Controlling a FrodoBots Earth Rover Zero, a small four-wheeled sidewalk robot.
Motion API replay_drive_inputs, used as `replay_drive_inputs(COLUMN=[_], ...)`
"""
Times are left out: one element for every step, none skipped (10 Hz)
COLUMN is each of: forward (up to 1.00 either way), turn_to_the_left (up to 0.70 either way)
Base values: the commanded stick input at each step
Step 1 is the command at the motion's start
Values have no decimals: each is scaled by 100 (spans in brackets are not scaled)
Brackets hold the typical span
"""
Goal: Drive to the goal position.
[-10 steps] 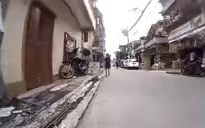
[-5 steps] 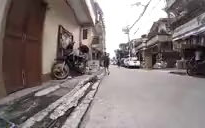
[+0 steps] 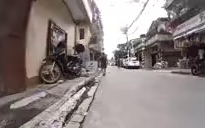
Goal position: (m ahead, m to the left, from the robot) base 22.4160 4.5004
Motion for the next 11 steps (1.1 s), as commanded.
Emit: replay_drive_inputs(forward=[100, 100, 100, 100, 100, 100, 100, 100, 100, 100, 100], turn_to_the_left=[0, 0, 0, 0, 0, 0, 10, 27, 27, 27, 10])
